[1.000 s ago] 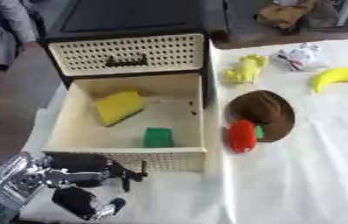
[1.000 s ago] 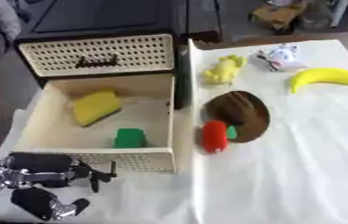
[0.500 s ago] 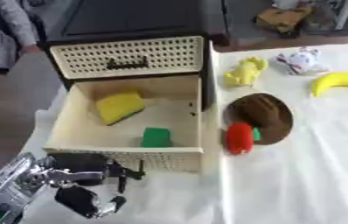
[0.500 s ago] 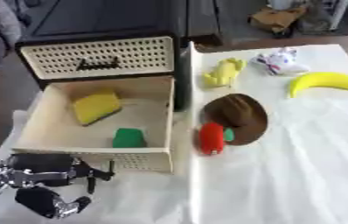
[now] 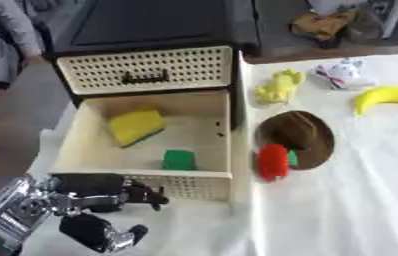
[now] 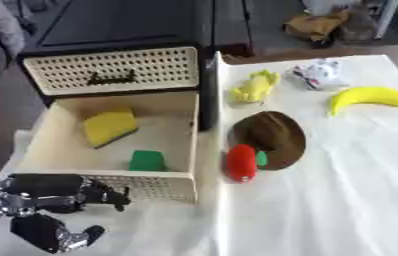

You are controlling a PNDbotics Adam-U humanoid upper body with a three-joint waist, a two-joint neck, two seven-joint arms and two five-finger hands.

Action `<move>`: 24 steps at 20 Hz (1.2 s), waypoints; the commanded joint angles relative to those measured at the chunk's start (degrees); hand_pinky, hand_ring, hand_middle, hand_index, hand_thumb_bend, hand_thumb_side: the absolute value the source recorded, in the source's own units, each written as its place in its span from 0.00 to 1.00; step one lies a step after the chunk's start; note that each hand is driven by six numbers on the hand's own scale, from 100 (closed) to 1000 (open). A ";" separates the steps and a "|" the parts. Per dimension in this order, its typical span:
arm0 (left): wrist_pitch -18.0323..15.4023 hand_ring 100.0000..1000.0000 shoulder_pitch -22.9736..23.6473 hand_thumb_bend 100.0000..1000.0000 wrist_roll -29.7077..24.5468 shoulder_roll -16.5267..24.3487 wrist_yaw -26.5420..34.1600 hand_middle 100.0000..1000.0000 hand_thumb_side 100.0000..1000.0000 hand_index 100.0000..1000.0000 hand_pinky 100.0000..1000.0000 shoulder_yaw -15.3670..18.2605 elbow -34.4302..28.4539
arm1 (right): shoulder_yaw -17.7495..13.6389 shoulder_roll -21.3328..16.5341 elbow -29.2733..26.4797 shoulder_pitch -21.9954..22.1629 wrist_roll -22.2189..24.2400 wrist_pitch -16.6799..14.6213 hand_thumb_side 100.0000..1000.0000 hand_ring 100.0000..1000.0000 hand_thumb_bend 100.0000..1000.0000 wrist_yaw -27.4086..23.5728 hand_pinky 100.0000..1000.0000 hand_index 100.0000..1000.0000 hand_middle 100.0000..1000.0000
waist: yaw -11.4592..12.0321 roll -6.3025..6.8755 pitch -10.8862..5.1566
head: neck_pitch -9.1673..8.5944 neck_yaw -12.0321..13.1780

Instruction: Pick up objects from table and place into drawer.

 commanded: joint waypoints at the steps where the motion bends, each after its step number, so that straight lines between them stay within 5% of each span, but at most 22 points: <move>1: 0.71 0.00 -1.75 0.00 0.00 1.36 1.24 0.83 0.73 1.00 0.00 1.25 -0.49 | -0.71 -0.69 -0.88 -0.77 -0.11 0.01 1.00 0.76 0.48 0.48 0.60 0.63 0.54 | -0.10 -0.27 -0.50 | -0.90 0.12; 17: -1.15 0.01 -3.05 0.00 -0.96 -0.26 -2.07 0.88 0.77 1.00 0.00 0.10 4.88 | -1.07 0.02 -0.88 -0.70 0.01 0.23 0.99 0.77 0.48 0.07 0.61 0.63 0.54 | -0.34 -0.19 0.05 | -1.63 0.36; 24: -1.56 0.01 -4.34 0.00 -1.86 -2.05 4.70 0.89 0.80 1.00 0.00 -1.26 4.22 | -1.17 0.47 -0.88 -0.54 0.31 0.72 0.99 0.77 0.48 0.25 0.61 0.63 0.54 | -0.56 -0.28 0.12 | -2.26 0.26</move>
